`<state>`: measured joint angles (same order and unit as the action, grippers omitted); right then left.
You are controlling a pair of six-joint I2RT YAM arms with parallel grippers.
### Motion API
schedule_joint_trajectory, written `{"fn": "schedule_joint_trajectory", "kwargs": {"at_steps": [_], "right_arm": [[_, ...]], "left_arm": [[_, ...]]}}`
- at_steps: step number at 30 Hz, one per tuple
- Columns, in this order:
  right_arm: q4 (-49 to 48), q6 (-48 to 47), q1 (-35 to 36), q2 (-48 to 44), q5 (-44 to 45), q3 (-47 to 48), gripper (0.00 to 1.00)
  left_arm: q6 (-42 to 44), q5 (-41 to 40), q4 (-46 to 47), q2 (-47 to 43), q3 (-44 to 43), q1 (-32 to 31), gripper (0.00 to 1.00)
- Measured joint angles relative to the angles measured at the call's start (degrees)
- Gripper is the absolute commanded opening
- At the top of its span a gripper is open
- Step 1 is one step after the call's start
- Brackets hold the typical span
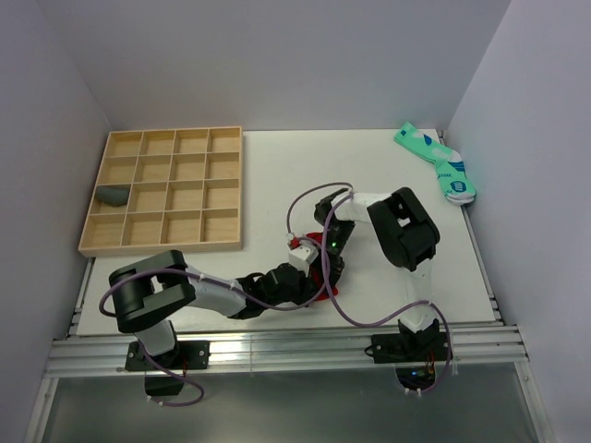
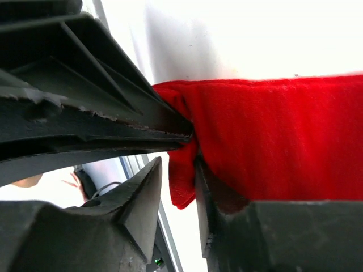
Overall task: Roll the socks
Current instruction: Roll the sock at the center of the board.
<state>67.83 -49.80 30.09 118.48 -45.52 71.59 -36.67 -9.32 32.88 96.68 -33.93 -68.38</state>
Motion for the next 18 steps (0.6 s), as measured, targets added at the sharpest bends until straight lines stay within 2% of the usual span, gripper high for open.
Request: {"fn": "schedule_joint_trajectory", "kwargs": {"at_steps": [3,11,18], "right_arm": [[-2.3,2.6,0.0,-2.0,1.1,-0.6,0.47],[-10.5,8.1,-0.1,-9.8,5.5,-4.2,0.58],[-16.5,10.1,-1.9,-18.4,10.2,-8.3,0.61]], "left_arm": [[-0.8,-0.1,0.1,0.7,-0.5,0.0,0.01],[-3.8,-0.5,1.6,2.3,-1.1,0.1,0.0],[-6.9,1.1,2.5,2.7,-1.0,1.0,0.0]]}}
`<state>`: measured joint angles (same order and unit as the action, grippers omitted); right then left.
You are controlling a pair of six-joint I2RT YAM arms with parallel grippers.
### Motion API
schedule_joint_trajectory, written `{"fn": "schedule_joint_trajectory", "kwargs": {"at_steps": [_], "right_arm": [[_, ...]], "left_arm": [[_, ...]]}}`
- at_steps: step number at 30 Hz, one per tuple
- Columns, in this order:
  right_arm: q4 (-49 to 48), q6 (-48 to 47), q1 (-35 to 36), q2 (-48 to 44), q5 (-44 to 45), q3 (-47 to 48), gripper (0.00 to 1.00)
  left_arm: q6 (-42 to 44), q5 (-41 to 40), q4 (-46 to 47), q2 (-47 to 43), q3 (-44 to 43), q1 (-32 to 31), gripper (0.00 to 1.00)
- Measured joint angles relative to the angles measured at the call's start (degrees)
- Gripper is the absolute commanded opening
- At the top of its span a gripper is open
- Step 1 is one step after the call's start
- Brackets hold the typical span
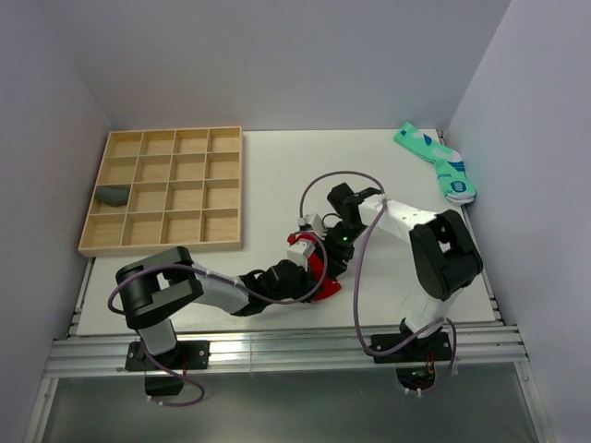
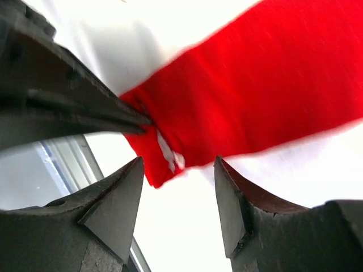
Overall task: Roll the socks
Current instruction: Roll the sock at the center of the board.
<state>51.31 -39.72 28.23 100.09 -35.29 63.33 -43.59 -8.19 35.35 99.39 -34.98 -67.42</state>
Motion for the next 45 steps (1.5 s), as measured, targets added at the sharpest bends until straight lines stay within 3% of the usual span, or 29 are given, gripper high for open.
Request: {"fn": "schedule_joint_trajectory", "kwargs": {"at_steps": [13,17,28,32,41,45], "right_arm": [[-8.2,-1.5,-6.6,-16.0,1.5,-10.2,0.59],[-11.3,-3.5,-7.0,-22.1,1.4,-16.0,0.56],[-18.3,-11.4,-6.4,-38.8,1.6,-28.5,0.57],[-20.6,-12.9,-3.3,-41.6,3.1,-31.1,0.57],[-25.0,-13.2,10.8,-45.2,9.4,-37.7,0.58],[-26.3,-13.3,13.3,-45.2,10.9,-37.9,0.58]], "left_arm": [[-5.6,14.8,-7.3,1.4,-4.0,6.7,0.0],[-7.2,20.1,-9.9,2.8,-6.3,8.6,0.0],[-11.9,35.6,-16.3,7.1,-10.9,14.9,0.0],[-12.9,39.5,-19.3,9.0,-13.3,16.0,0.0],[-13.7,44.2,-24.9,11.6,-17.4,17.1,0.0],[-14.2,45.5,-26.7,12.3,-18.6,17.4,0.0]]}}
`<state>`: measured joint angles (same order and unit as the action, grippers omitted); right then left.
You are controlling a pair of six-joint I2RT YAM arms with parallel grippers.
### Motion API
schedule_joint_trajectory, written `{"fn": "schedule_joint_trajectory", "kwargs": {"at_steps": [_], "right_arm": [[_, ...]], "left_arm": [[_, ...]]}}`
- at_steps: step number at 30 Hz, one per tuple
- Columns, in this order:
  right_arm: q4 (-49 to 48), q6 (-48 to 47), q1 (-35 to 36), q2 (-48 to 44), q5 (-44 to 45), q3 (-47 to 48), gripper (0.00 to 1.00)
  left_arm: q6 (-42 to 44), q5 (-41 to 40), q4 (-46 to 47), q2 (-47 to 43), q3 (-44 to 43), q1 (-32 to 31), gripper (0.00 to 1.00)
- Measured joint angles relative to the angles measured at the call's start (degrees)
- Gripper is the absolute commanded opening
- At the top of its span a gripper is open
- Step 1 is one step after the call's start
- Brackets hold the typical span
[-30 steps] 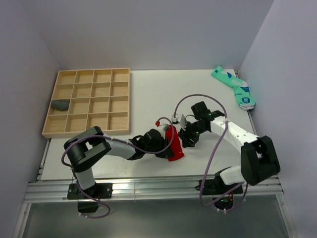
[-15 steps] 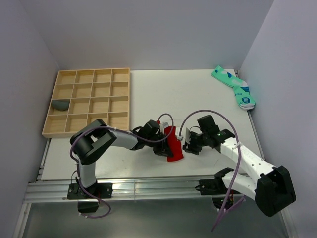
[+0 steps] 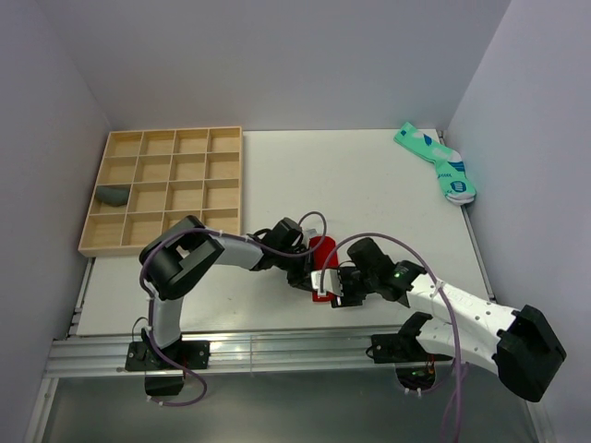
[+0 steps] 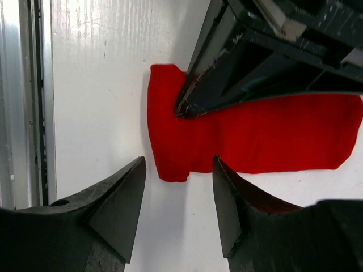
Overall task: Roll the socks
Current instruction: Roll the sock at the center of the board.
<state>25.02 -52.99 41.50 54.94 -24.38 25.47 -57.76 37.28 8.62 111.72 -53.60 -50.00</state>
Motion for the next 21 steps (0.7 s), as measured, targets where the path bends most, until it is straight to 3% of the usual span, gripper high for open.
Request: {"fn": "schedule_joint_trajectory", "kwargs": {"at_steps": [14,18,19,21], "right_arm": [[-3.7,0.1,4.7,2.5,2.6,-1.9,0.53],[-5.3,0.9,4.9,4.6,3.4,-1.9,0.45],[-5.7,1.0,4.9,5.2,3.6,-1.9,0.37],[-6.3,1.5,4.9,6.3,3.7,-1.9,0.31]], "left_arm": [[-0.2,4.6,-4.2,3.2,-3.9,1.3,0.0],[-0.2,5.6,-5.1,3.9,-4.8,1.4,0.0],[-0.3,5.8,-5.1,4.1,-4.9,1.4,0.0],[-0.5,6.2,-5.0,4.3,-5.0,1.5,0.01]]}}
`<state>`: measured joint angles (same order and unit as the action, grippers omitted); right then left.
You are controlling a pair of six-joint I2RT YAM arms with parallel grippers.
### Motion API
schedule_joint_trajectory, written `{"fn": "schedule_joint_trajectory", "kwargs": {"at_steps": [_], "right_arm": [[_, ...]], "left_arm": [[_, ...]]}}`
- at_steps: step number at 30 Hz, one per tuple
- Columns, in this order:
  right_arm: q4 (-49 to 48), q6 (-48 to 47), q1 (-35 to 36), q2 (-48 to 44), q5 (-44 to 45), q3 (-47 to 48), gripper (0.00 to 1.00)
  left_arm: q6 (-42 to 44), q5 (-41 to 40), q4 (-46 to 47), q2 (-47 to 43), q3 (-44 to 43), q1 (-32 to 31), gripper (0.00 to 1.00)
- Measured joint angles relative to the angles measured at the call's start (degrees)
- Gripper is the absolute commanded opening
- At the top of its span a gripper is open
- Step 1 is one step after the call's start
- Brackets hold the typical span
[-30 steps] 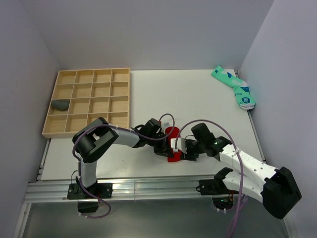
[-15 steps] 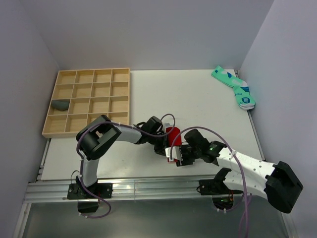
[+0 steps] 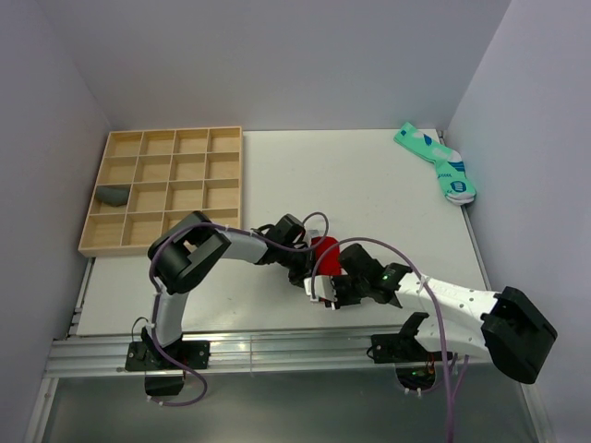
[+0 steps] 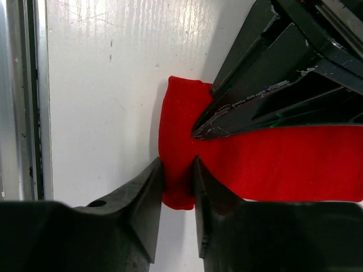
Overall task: Roll the socks
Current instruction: Roll the sock at the center of the board.
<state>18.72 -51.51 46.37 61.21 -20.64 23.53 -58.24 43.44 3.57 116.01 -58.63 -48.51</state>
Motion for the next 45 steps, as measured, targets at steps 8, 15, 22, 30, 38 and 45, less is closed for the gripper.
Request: {"fn": "schedule_joint_trajectory", "kwargs": {"at_steps": [8,15,22,30,38,45], "right_arm": [[-0.5,1.2,-1.7,1.1,-1.8,0.3,0.19],[5.3,0.4,-8.8,8.0,-10.4,6.9,0.19],[14.8,-2.1,-14.1,17.0,-18.1,14.8,0.2],[26.1,-5.8,-17.9,29.9,-24.9,23.6,0.2],[40.1,-11.6,-24.0,46.1,-30.3,37.7,0.2],[44.4,-12.5,-25.7,50.4,-31.6,39.9,0.2]], "left_arm": [[-4.5,-0.6,4.3,-0.7,2.9,0.6,0.18],[-6.6,-9.9,8.2,-7.4,9.7,1.9,0.2],[-5.7,-21.8,8.3,-15.1,15.0,3.0,0.18],[-1.9,-35.1,11.3,-24.9,21.9,0.8,0.18],[4.6,-40.7,23.9,-26.4,29.1,-5.7,0.2],[11.9,-41.9,32.8,-26.1,30.6,-8.6,0.36]]}}
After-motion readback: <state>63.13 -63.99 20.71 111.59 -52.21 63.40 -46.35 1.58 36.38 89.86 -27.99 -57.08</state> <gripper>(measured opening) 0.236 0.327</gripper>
